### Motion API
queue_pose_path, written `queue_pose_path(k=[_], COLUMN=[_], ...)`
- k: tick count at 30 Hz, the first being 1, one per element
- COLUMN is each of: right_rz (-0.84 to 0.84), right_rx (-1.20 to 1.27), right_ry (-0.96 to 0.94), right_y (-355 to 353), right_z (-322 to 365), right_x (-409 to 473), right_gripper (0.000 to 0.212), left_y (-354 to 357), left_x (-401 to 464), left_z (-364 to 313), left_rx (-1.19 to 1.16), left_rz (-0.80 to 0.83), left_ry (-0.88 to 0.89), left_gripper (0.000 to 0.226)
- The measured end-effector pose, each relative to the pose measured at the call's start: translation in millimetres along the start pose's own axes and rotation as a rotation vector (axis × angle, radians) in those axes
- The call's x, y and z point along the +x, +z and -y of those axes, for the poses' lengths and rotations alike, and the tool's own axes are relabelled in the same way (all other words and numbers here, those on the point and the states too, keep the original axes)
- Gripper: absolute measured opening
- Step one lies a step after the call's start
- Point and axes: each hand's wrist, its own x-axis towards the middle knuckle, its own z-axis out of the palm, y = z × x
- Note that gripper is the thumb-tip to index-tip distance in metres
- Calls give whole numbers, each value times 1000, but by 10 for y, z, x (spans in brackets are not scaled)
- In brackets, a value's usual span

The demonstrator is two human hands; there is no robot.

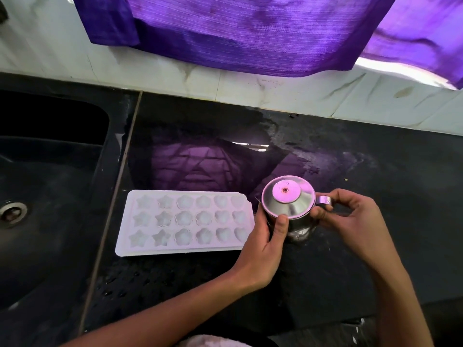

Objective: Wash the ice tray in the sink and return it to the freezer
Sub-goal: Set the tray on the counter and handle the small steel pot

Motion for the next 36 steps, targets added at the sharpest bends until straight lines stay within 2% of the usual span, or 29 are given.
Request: queue_pose_path(k=[7,11,13,19,24,27,36], right_rz=[13,-2,-5,3,6,3,8], right_rx=[-107,-137,-146,-161,-122,-115,-63], right_ry=[11,6,6,16,65,60,84], right_y=[-2,-1,-2,-14,-28,-32,-49], right_z=[-34,-24,-17,-24,-45,-36,4], right_x=[-42,-44,-46,-52,-58,-62,-70], right_gripper=[24,27,26,23,17,19,19], left_y=[58,47,43,45,42,47,50], left_x=[-56,-68,-69,-89,-82,-79,-91], left_z=[99,89,81,51,75,74,69], left_rx=[9,-3,-1,1,16,30,34], left_rz=[13,48,54,76,85,80,80], left_ry=[1,-32,-38,-40,-50,-41,-36], left_gripper=[54,36,34,49,49,61,61])
